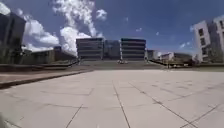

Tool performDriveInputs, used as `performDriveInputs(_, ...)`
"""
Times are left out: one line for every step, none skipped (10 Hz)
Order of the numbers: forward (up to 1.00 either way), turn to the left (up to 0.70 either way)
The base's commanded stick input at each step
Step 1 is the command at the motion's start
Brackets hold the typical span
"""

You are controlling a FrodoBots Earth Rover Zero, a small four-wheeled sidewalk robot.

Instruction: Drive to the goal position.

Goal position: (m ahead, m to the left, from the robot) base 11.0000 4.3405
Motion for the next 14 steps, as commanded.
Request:
performDriveInputs(0.7,0.0)
performDriveInputs(0.7,0.0)
performDriveInputs(0.7,0.0)
performDriveInputs(0.7,0.0)
performDriveInputs(0.7,0.0)
performDriveInputs(0.7,0.0)
performDriveInputs(0.7,0.0)
performDriveInputs(0.7,0.0)
performDriveInputs(0.7,0.0)
performDriveInputs(0.7,0.0)
performDriveInputs(0.7,0.0)
performDriveInputs(0.7,0.0)
performDriveInputs(0.7,0.0)
performDriveInputs(0.7,0.0)
